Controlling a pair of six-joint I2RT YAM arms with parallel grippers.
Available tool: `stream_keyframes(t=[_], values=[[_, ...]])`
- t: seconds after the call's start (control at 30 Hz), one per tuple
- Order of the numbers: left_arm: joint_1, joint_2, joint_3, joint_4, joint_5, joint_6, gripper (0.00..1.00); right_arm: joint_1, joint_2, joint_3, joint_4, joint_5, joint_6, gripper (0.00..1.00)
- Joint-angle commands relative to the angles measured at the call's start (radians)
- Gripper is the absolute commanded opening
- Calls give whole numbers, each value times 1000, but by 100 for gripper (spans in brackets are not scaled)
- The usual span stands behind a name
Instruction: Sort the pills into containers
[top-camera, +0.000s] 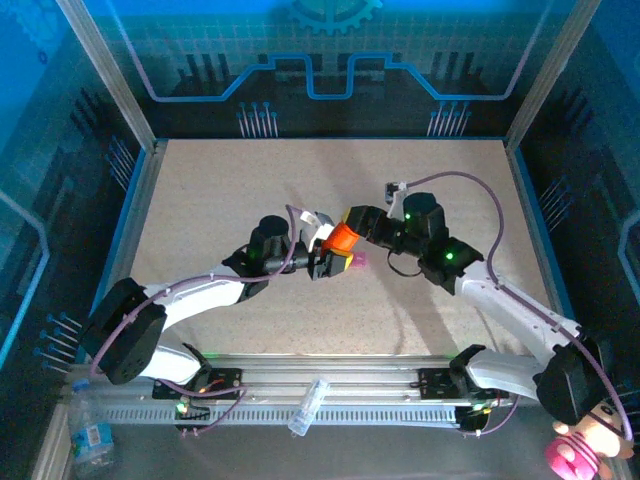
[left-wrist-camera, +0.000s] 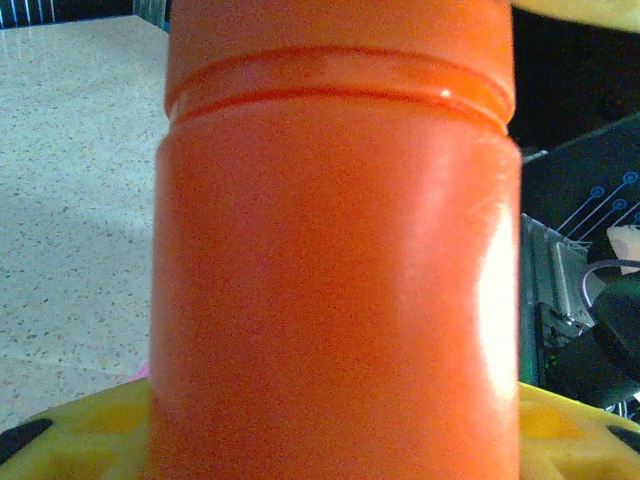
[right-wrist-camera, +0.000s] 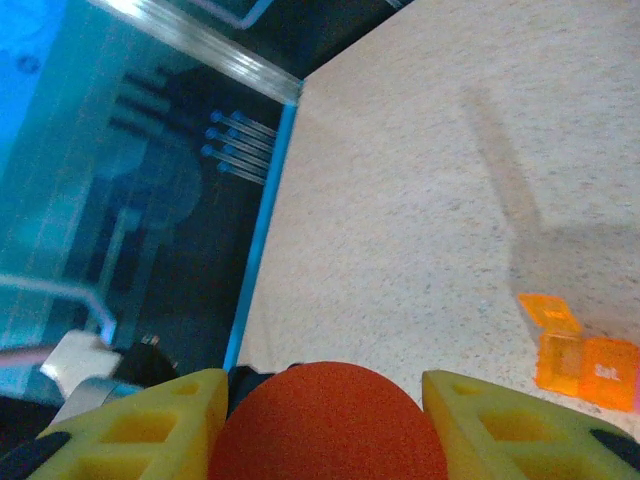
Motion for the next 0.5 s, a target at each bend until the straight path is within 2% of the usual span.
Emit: stream_keyframes(t=[0.0,0.1,0.17,0.2,0.27,0.3,0.37,0.43,0.47], values=[[1,7,38,17,21,-2,0,-84,43,-51,183,-284,-184,46],[1,2,44,14,27,-6,0,-164,96,-107,419,-513,-251,51],[0,1,44,10,31,-8,0,-191,142,-104,478,-602,-219,51],[1,1,46,7,31,-8,0,-194,155,-99,479,-608,-195,52],[0,0,47,1,29,-4,0,-188,145,-102,490,-576,-163,55],[1,0,47,0,27,-3,0,-185,129,-103,469,-544,-150,63],[0,0,47,-3,27,-2,0,-185,80,-101,386,-434,-123,82],[1,0,49,-6,26,2,0,-185,9,-99,256,-274,-81,91],[0,0,48,-7,25,4,0,-182,-23,-108,212,-210,-54,92]])
